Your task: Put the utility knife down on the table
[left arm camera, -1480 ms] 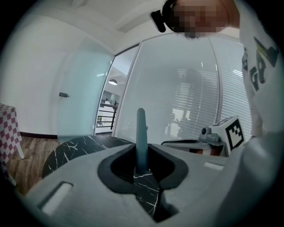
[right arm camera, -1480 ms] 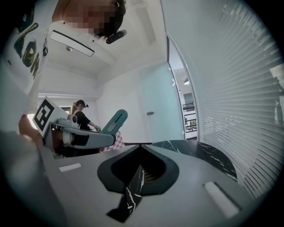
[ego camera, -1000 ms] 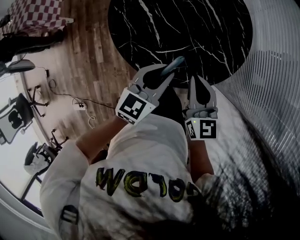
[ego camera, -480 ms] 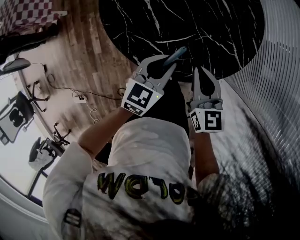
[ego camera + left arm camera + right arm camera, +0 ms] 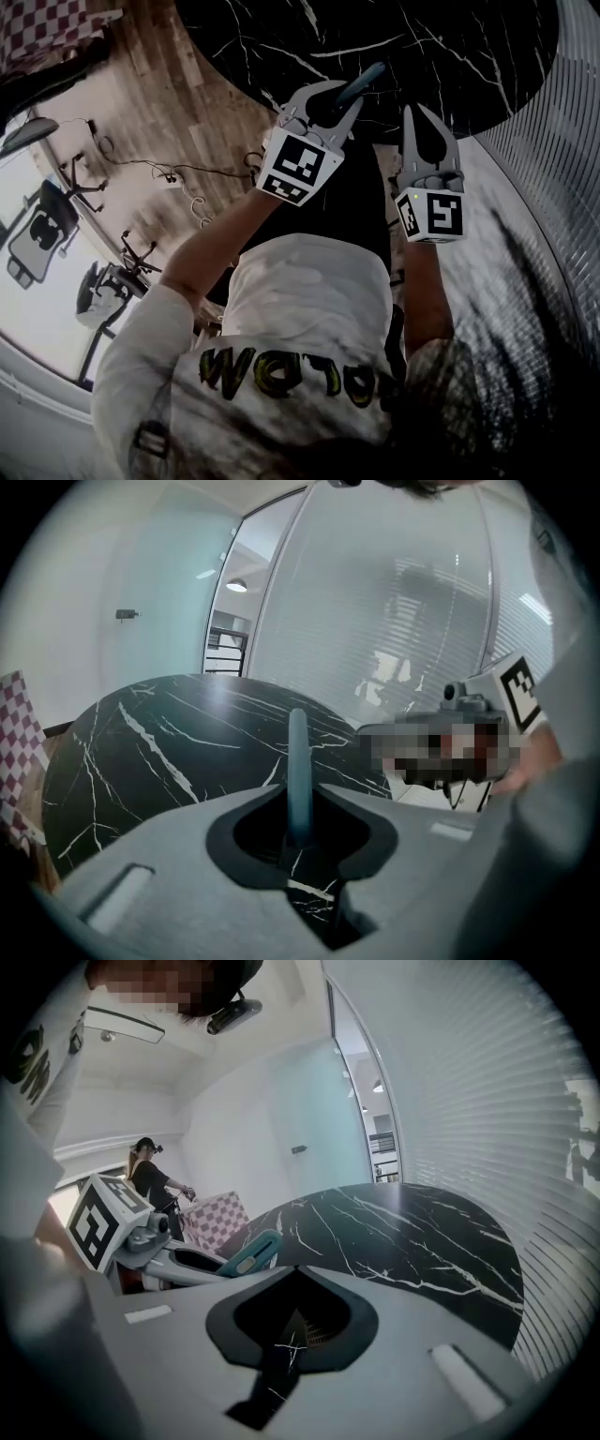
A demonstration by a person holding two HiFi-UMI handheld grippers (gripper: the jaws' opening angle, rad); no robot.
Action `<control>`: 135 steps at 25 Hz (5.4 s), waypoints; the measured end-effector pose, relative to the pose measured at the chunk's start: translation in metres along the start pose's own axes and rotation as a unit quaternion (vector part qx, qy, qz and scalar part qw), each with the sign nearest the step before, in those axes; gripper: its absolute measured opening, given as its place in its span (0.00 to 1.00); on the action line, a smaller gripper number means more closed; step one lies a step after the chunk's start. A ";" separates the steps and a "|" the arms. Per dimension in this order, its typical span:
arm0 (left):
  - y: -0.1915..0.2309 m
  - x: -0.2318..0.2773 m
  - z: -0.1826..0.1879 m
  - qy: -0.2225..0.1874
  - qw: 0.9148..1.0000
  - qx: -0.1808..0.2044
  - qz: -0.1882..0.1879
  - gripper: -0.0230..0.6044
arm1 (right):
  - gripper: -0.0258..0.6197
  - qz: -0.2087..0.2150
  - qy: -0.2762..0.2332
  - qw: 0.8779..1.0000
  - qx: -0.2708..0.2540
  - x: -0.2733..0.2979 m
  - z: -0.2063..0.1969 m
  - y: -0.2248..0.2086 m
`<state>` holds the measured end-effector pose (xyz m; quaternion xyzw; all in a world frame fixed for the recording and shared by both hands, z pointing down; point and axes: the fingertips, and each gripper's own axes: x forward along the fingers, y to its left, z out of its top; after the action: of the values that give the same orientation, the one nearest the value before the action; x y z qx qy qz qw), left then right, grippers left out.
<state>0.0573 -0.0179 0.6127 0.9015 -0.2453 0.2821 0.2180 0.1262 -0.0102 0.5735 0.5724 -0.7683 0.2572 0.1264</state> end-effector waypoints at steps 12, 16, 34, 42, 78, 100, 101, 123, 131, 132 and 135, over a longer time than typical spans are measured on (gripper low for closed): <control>0.020 0.033 -0.048 0.042 0.999 0.008 0.016 0.15 | 0.04 -0.005 0.026 0.999 0.023 0.017 -0.053 -0.008; 0.023 0.038 -0.061 0.061 0.998 0.016 0.022 0.15 | 0.04 -0.006 0.031 0.999 0.026 0.019 -0.062 -0.008; 0.019 0.048 -0.073 0.092 0.993 0.059 0.038 0.15 | 0.04 -0.004 0.031 0.999 0.033 0.013 -0.069 -0.010; 0.018 0.048 -0.072 0.091 0.994 0.056 0.035 0.16 | 0.04 0.000 0.030 0.999 0.032 0.014 -0.067 -0.009; 0.031 0.036 -0.054 0.068 0.993 0.065 0.065 0.24 | 0.04 0.017 0.022 1.000 0.004 0.013 -0.032 -0.006; -0.051 -0.154 0.154 -0.135 0.990 0.038 0.011 0.18 | 0.04 0.054 -0.096 0.992 -0.064 -0.095 0.159 0.087; -0.054 -0.163 0.160 -0.142 0.989 0.037 0.010 0.17 | 0.04 0.055 -0.102 0.991 -0.067 -0.102 0.167 0.092; -0.113 -0.270 0.249 -0.293 0.953 0.024 -0.068 0.04 | 0.04 0.085 -0.195 0.972 -0.101 -0.180 0.264 0.155; -0.121 -0.263 0.252 -0.292 0.953 0.024 -0.077 0.04 | 0.04 0.071 -0.209 0.968 -0.118 -0.186 0.270 0.151; -0.121 -0.261 0.252 -0.293 0.953 0.025 -0.076 0.04 | 0.04 0.072 -0.210 0.968 -0.117 -0.186 0.270 0.150; -0.123 -0.258 0.256 -0.294 0.952 0.027 -0.078 0.04 | 0.04 0.073 -0.213 0.967 -0.116 -0.186 0.273 0.148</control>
<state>0.0437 0.0252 0.2314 0.9663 -0.2201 -0.0068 0.1331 0.0721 0.0258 0.2176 0.5382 -0.8414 0.0473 0.0061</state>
